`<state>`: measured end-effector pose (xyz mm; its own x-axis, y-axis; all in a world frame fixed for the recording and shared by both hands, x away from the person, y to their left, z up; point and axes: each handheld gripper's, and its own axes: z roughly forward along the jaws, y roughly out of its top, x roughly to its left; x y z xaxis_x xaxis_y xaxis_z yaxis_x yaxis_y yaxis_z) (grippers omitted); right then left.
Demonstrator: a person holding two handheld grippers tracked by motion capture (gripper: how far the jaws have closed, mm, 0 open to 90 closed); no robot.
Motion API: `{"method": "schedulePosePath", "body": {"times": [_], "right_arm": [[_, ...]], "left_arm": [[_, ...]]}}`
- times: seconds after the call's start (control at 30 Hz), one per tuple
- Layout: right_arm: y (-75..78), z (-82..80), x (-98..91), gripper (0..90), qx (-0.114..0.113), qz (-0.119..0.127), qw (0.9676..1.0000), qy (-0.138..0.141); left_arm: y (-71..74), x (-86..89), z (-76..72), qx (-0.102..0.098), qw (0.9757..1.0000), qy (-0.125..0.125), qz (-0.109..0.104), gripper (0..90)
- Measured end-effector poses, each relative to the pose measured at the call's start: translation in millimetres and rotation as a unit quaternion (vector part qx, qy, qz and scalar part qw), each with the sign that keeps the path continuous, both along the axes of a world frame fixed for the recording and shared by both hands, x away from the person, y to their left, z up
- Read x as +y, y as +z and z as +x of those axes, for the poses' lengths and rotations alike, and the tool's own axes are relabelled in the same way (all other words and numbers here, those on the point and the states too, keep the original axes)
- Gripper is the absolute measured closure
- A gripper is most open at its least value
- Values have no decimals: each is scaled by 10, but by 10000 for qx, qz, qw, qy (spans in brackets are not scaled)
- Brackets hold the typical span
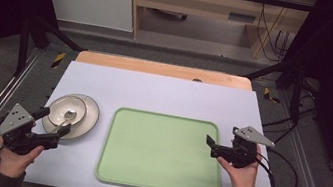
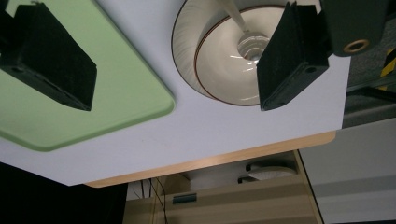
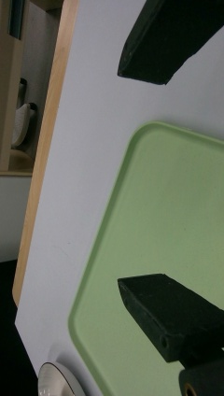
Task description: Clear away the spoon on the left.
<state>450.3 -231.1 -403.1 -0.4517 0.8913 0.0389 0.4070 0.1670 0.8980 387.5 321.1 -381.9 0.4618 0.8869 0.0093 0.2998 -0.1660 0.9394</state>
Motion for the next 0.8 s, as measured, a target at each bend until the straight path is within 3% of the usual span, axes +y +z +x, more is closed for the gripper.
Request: {"method": "schedulePosePath", "body": {"times": [0.5,0.8], "right_arm": [[-2,-1,6,21,7,-3,10000,-10],[1,-5,5,21,0,-4,10000,2]], "left_arm": [[-159,145,-77,174,9997,132,115,122],[-267,149,-65,327,9988,157,341,135]]}}
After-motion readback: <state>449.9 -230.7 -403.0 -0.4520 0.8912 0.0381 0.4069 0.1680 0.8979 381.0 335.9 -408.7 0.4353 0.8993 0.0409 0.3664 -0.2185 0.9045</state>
